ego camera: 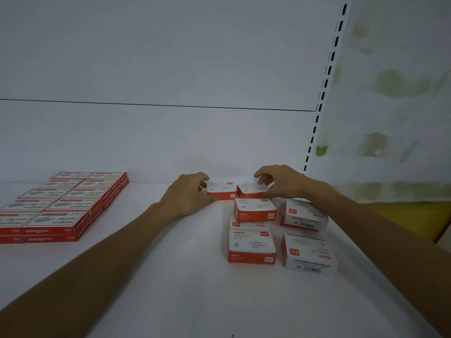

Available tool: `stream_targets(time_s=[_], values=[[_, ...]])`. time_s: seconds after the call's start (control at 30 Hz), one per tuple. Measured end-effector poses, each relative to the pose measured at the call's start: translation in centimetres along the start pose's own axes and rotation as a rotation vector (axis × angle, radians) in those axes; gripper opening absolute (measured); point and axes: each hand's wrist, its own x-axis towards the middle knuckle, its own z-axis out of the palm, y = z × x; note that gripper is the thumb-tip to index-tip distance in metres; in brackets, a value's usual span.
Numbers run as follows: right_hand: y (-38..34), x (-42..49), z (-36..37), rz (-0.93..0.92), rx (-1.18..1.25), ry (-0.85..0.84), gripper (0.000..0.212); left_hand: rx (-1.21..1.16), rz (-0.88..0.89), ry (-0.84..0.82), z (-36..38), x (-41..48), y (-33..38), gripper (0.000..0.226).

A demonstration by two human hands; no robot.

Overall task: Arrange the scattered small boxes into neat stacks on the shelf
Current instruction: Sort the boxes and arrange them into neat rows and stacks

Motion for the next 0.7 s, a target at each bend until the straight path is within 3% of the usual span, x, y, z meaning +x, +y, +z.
stream_targets(time_s=[0.23,0.7], values=[[0.3,0.3,0.1,0.023,-0.007,0.036,0.044,0.017,-0.018,0.002,0.3,0.8,0.1,0.044],[0.0,2.9,1.3,0.073,-0.068,0.147,0.037,0.273,-0.022,0.086,1.1,2.7,1.0,0.04]])
